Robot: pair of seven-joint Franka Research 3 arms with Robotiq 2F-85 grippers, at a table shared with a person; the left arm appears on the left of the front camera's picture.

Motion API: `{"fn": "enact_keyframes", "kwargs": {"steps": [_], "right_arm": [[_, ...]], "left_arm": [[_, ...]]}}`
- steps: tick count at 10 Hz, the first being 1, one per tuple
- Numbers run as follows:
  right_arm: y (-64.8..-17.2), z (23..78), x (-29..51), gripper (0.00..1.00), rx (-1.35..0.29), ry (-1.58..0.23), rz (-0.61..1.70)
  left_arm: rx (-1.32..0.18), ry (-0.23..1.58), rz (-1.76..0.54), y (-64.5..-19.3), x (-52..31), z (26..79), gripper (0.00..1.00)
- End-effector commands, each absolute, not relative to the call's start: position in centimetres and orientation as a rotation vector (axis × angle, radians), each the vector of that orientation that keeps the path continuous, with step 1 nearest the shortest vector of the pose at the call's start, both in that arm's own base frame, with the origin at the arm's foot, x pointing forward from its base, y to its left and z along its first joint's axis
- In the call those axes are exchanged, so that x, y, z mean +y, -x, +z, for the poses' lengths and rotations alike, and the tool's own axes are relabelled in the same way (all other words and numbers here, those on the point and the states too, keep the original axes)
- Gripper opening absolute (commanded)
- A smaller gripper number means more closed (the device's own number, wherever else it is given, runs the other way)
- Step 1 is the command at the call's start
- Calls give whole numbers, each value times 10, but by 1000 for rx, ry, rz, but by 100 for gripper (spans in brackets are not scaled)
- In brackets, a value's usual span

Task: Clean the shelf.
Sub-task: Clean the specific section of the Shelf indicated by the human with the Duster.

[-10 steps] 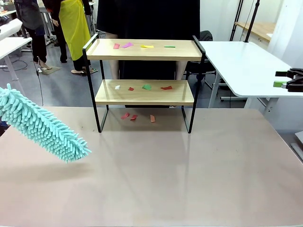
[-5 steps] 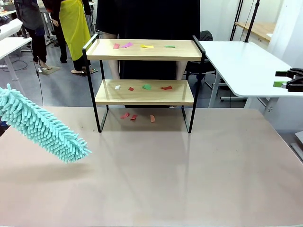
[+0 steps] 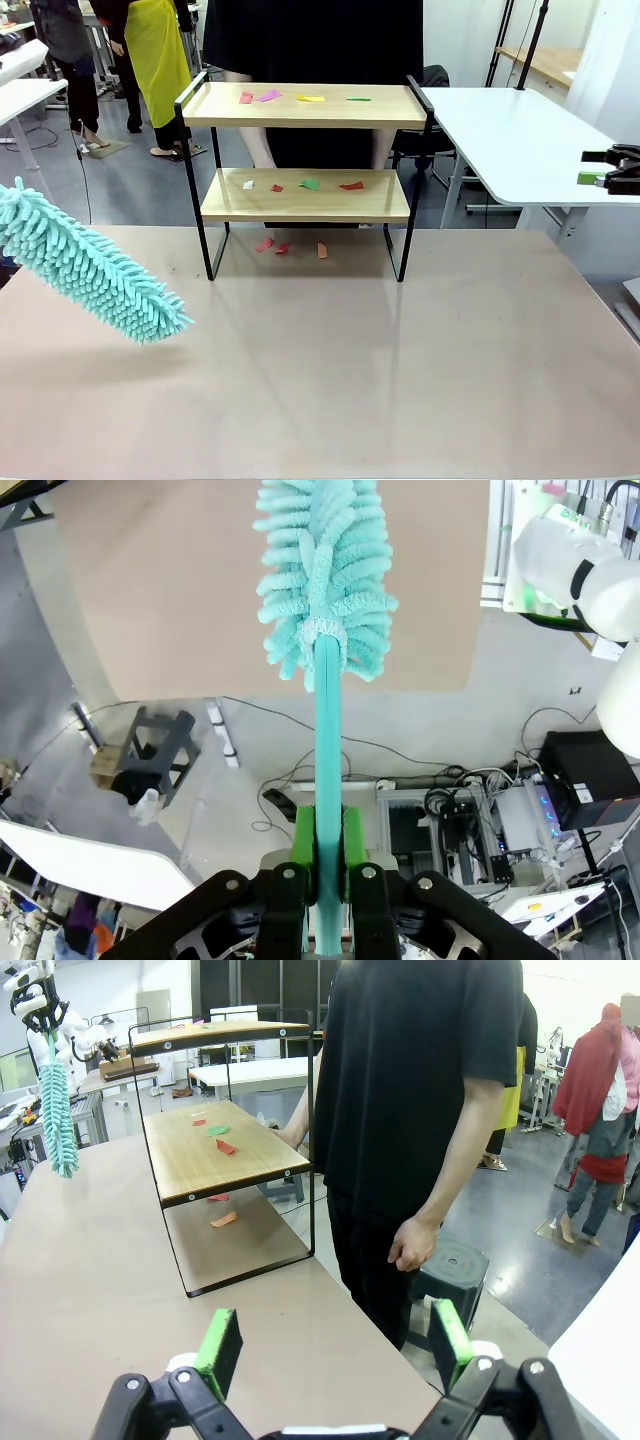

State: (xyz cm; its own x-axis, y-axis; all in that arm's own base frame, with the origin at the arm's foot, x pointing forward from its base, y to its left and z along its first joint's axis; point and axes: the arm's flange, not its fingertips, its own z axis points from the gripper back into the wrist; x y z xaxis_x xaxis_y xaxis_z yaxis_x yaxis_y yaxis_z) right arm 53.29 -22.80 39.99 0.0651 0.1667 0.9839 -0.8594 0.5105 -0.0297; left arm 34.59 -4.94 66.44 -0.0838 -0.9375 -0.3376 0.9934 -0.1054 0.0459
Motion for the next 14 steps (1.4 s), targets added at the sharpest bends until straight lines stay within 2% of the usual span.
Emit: {"fn": "enact_keyframes", "kwargs": {"steps": [1,14], "right_arm": [[-534,403,-226,100,-1279,-693,879],[-534,403,-226,100,-1279,-693,879]], "left_arm": [[225,-317,-1650,-346,-48,669,13],[225,-317,-1650,-346,-48,669,13]]}}
